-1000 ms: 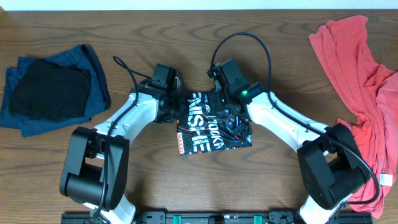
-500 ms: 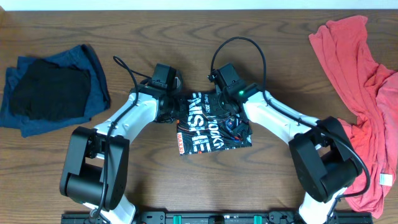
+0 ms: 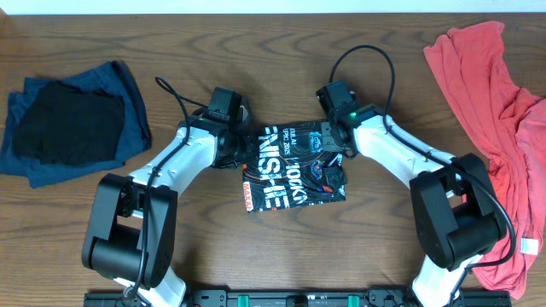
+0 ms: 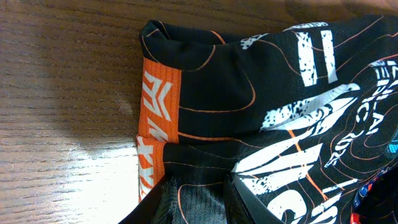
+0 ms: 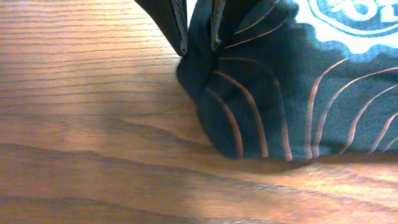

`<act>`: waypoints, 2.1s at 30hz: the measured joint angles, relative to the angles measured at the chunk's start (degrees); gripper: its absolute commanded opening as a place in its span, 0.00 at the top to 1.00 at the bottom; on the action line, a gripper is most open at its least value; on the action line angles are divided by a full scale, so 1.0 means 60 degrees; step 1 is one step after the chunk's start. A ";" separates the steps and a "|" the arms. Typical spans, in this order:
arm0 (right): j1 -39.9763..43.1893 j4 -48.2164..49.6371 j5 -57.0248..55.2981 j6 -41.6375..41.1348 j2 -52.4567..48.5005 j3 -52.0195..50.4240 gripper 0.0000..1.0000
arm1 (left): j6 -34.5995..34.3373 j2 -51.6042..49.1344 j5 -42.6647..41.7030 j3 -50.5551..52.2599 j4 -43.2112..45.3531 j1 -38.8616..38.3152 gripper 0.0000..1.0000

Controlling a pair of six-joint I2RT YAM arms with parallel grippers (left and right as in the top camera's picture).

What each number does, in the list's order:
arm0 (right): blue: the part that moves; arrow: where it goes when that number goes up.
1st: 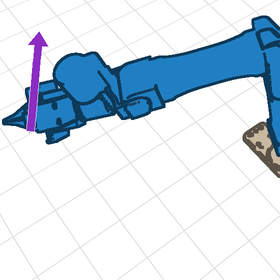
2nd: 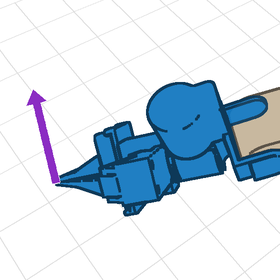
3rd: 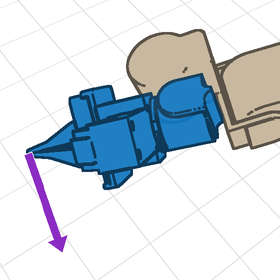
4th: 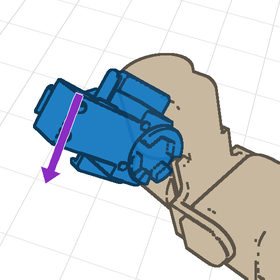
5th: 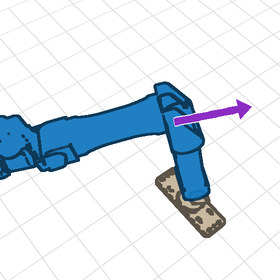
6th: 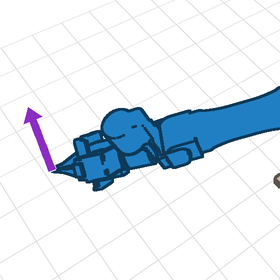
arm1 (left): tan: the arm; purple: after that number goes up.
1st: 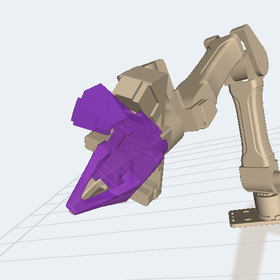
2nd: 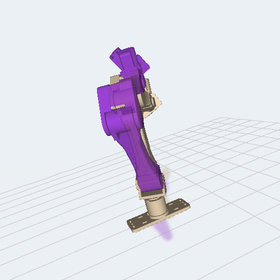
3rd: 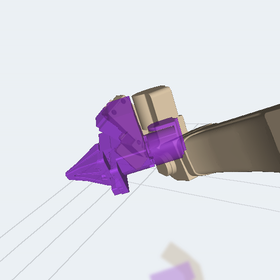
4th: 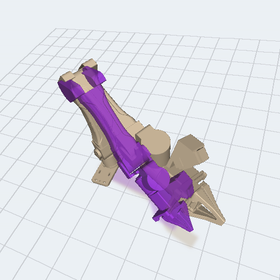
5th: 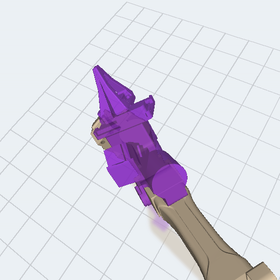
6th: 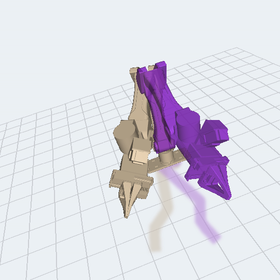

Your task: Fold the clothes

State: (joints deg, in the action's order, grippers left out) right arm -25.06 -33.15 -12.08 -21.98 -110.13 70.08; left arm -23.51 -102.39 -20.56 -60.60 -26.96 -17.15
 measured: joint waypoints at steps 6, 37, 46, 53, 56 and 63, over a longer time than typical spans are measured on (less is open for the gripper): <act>0.0073 -0.0164 -0.0102 -0.0029 0.0000 0.0000 0.87 | 0.0000 0.0000 0.0000 0.0000 0.0000 0.0000 0.73; -0.1468 -0.2623 0.3446 0.0539 0.1413 -0.0331 0.85 | 0.0000 0.0000 0.0000 0.0000 0.0000 0.0000 0.72; -0.1257 -0.3723 0.1300 0.0135 0.1348 -0.0350 0.83 | 0.0000 0.0000 0.0000 0.0000 -0.0004 0.0000 0.72; -0.1035 -0.4065 0.0353 -0.0441 0.1348 -0.0368 0.90 | 0.0000 0.0000 0.0000 0.0000 -0.0004 0.0000 0.72; -0.0922 -0.3340 0.1053 -0.0222 0.1348 -0.0390 0.87 | 0.0000 0.0000 0.0000 0.0000 -0.0011 0.0000 0.73; -0.0954 -0.1574 0.3883 0.0787 0.1348 -0.0390 0.82 | 0.0000 0.0000 0.0000 0.0000 -0.0040 0.0000 0.72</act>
State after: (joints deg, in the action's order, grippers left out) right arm -30.79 -42.59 11.22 -17.26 -102.04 67.75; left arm -23.51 -102.39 -20.56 -60.60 -27.20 -17.15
